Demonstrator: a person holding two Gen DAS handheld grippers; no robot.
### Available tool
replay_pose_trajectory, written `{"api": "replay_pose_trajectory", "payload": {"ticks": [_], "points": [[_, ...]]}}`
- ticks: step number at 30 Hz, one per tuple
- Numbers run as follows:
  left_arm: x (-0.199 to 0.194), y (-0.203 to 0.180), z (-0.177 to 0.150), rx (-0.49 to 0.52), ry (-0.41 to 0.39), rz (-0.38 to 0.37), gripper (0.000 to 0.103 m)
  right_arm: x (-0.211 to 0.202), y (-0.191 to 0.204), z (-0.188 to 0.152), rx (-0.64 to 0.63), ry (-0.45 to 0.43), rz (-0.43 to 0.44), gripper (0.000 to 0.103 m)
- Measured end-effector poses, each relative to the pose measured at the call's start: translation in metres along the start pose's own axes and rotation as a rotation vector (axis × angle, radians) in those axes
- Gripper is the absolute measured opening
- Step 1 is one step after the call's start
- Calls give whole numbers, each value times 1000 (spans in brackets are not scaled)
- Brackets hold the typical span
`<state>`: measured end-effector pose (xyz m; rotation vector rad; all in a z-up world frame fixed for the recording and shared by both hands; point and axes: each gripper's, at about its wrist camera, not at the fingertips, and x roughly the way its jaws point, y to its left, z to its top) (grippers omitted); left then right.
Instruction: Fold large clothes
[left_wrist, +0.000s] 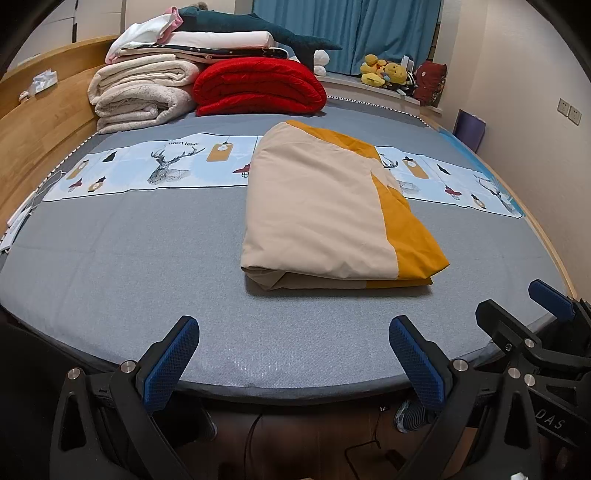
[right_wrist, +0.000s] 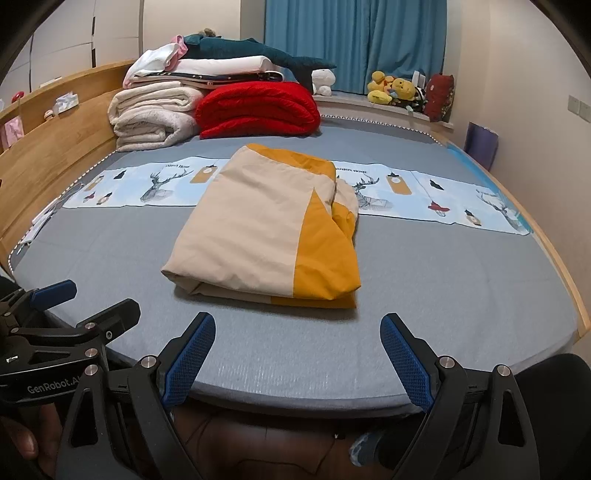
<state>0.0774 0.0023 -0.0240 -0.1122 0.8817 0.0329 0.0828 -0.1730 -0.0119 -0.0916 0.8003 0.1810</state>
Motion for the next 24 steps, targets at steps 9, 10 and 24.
{"api": "replay_pose_trajectory", "payload": {"ticks": [9,10,24], "points": [[-1,-1,1,0,-4,1,102,-1,-2,2,-1,-4,0,91],[-1,-2,2,-1,-3,1,102,-1,-2,2,-1,-3,-1,91],[-2,-5,2,1,-9,-1,102,0,-3,2,-1,-3,0,91]]}}
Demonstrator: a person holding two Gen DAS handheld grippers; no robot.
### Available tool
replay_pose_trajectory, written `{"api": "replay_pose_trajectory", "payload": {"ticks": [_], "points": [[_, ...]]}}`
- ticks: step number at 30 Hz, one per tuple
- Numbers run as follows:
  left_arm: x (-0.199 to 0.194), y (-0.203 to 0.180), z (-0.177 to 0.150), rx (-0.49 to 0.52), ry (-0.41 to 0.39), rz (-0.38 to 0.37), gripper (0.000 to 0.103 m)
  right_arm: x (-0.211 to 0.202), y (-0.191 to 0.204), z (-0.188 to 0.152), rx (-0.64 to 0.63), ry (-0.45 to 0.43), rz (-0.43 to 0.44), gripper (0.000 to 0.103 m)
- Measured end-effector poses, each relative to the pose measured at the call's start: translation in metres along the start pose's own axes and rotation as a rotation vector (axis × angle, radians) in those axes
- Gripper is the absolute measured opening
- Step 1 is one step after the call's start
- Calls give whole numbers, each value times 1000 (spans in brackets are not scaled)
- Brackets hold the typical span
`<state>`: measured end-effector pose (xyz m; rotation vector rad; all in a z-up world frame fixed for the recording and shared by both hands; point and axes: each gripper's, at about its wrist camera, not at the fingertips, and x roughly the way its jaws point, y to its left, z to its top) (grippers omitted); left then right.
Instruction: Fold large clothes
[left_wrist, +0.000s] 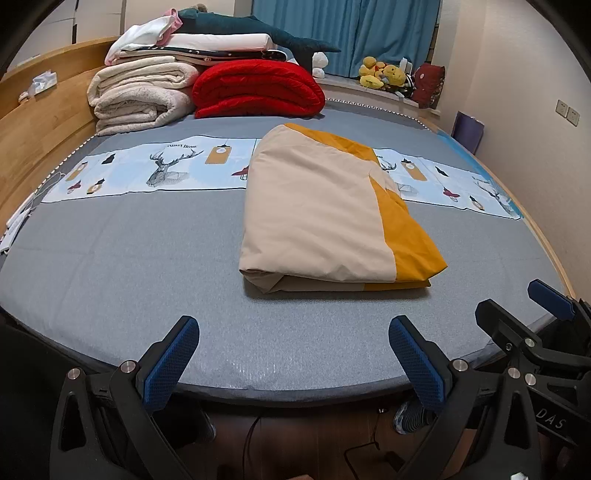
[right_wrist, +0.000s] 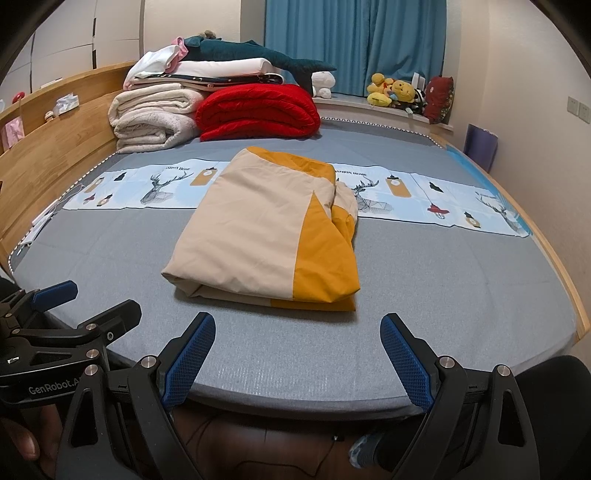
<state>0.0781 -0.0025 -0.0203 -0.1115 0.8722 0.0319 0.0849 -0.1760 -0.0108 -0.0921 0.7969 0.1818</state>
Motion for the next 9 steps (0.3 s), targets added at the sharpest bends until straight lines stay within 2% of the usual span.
{"api": "replay_pose_trajectory", "payload": {"ticks": [9], "points": [[0,-2,0,1,-4,1,102,0,1,-1,0,0,-1,91]]}}
